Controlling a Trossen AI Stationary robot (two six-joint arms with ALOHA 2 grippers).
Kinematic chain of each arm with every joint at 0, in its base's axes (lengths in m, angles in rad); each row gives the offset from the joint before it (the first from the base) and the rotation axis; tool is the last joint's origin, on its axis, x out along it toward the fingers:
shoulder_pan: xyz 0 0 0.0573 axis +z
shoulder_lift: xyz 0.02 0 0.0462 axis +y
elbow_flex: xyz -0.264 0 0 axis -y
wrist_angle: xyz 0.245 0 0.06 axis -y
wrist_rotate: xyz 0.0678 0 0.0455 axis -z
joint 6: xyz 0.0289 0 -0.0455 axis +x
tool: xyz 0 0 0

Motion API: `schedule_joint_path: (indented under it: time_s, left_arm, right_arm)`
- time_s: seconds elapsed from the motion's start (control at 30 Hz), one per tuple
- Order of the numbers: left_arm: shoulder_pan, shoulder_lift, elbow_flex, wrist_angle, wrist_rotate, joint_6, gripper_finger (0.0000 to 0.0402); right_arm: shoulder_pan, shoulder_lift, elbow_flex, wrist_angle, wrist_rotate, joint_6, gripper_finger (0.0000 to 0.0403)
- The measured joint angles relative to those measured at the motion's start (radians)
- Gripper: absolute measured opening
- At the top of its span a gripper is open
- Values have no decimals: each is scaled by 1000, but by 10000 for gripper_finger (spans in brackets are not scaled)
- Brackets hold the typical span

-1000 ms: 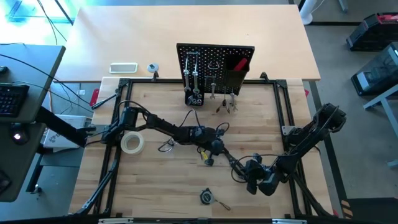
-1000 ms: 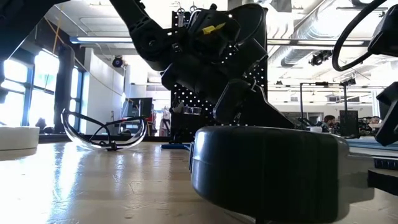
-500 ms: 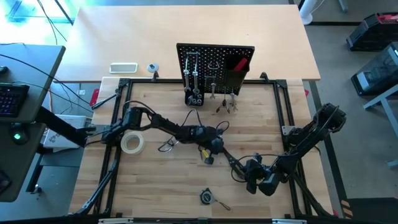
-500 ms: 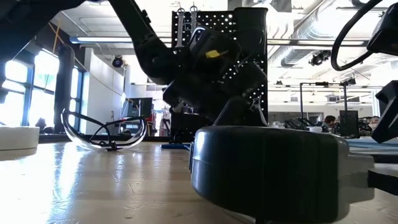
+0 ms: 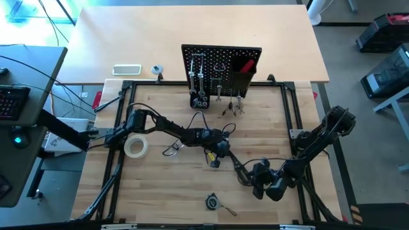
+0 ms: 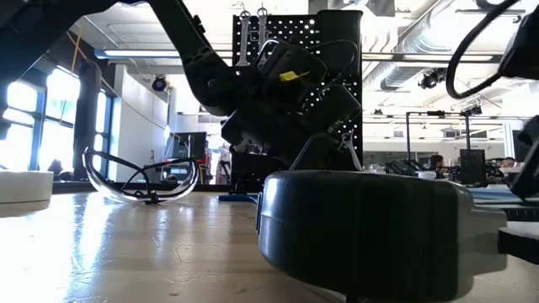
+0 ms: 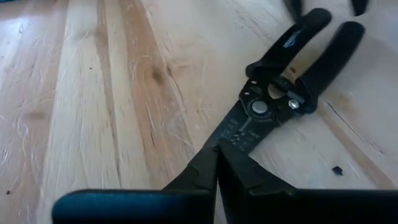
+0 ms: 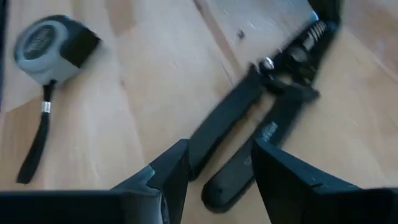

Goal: Hang tools onto peg board
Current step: Hang the wire stripper onto the peg board

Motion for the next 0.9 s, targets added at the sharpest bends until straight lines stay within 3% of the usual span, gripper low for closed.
schedule_joint_path:
  time_s: [0.17,0.43,0.63,0.8,0.9]
  left_arm:
    - [-5,-1,0,-9,1,0,0]
    - [-17,-1,0,-13,-12,21,0]
    - [-18,0,-1,-13,-13,22,0]
    - [-19,0,-2,-13,-13,28,0]
    - [-19,1,-2,-8,-13,31,0]
  right_arm:
    - [5,-14,0,-85,-20,140,180]
    - [13,-161,0,-208,99,300,181]
    - [21,-190,-10,-305,-34,481,181]
    - [62,-190,-80,-235,-73,635,181]
    - [87,-190,-154,-80,-28,676,181]
